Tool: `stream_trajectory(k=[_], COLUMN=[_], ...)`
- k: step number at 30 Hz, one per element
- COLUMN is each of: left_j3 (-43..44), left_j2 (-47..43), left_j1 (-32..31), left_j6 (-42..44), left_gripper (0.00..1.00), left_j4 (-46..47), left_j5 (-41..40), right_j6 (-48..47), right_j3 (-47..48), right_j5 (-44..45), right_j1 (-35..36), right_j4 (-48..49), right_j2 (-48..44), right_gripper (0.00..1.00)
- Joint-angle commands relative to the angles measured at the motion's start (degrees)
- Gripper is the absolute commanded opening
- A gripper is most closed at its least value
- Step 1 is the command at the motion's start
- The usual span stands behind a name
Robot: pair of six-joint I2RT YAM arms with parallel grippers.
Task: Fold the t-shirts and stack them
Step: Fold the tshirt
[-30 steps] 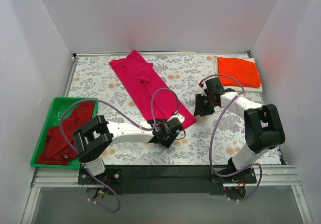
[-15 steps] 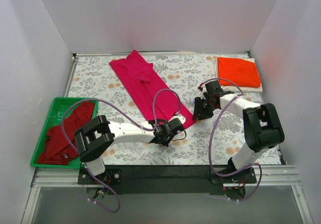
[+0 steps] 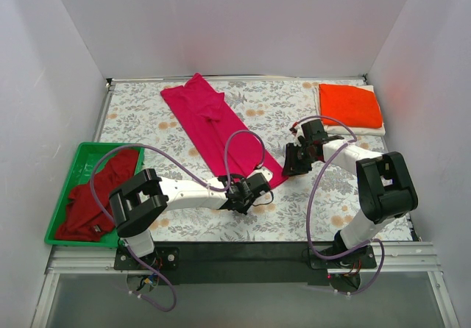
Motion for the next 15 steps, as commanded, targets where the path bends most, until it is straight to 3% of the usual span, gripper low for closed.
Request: stream_trajectory(k=[1, 2, 3, 5, 15], left_j3=[0.56, 0.65, 0.65, 1.08, 4.86], left_j2=[-0.12, -0.21, -0.39, -0.83, -3.20], left_j1=[-0.50, -0.58, -0.58, -0.58, -4.89], left_j6=[-1.02, -1.02, -1.11, -1.11, -2.59], left_gripper=[0.11, 0.10, 0.10, 0.10, 0.05], left_j4=[-2.29, -2.55, -2.64, -3.51, -5.98], left_j5=[3.89, 3.98, 4.59, 5.38, 21.99], right_j6=[-1.23, -1.32, -1.41, -1.58, -2.81], right_j3=[-2.44, -2.45, -2.27, -2.01, -2.45], right_j5=[4.60, 5.21, 6.26, 6.88, 11.19], right_j1=[0.76, 0.76, 0.68, 0.76, 0.67], right_j4=[-1.83, -1.74, -1.74, -2.09, -11.13], right_j2=[0.88, 0.79, 0.79, 0.62, -7.99], right_gripper=[0.28, 0.25, 0.11, 0.01, 0.01])
